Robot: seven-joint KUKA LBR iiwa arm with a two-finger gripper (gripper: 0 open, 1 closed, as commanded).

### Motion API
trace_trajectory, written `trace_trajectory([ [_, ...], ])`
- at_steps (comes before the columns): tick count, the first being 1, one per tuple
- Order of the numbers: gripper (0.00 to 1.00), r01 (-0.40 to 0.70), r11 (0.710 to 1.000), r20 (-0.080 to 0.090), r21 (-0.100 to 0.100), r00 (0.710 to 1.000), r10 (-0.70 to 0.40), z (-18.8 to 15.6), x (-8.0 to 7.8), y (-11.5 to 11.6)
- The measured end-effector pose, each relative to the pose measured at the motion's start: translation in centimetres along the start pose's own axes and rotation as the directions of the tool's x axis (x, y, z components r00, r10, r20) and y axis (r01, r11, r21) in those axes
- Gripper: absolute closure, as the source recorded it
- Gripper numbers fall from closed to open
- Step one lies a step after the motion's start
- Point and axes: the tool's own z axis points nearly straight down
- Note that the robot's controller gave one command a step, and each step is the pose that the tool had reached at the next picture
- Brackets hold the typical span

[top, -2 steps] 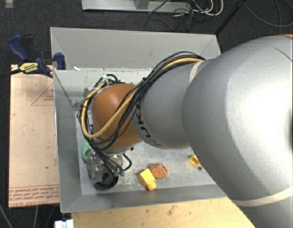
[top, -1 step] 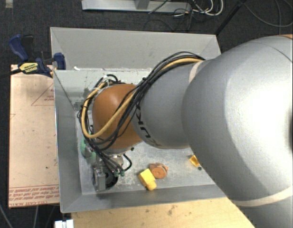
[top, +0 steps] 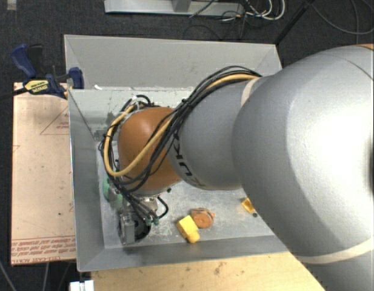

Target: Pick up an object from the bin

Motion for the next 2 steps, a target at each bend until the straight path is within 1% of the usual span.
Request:
trace_trajectory([
  [1,0.0,-0.028,1.0,0.002,-0.003,1.0,0.028,1.0,0.7,-3.7],
  [2,0.0,-0.037,0.999,0.002,-0.003,0.999,0.037,1.3,0.8,-4.7],
])
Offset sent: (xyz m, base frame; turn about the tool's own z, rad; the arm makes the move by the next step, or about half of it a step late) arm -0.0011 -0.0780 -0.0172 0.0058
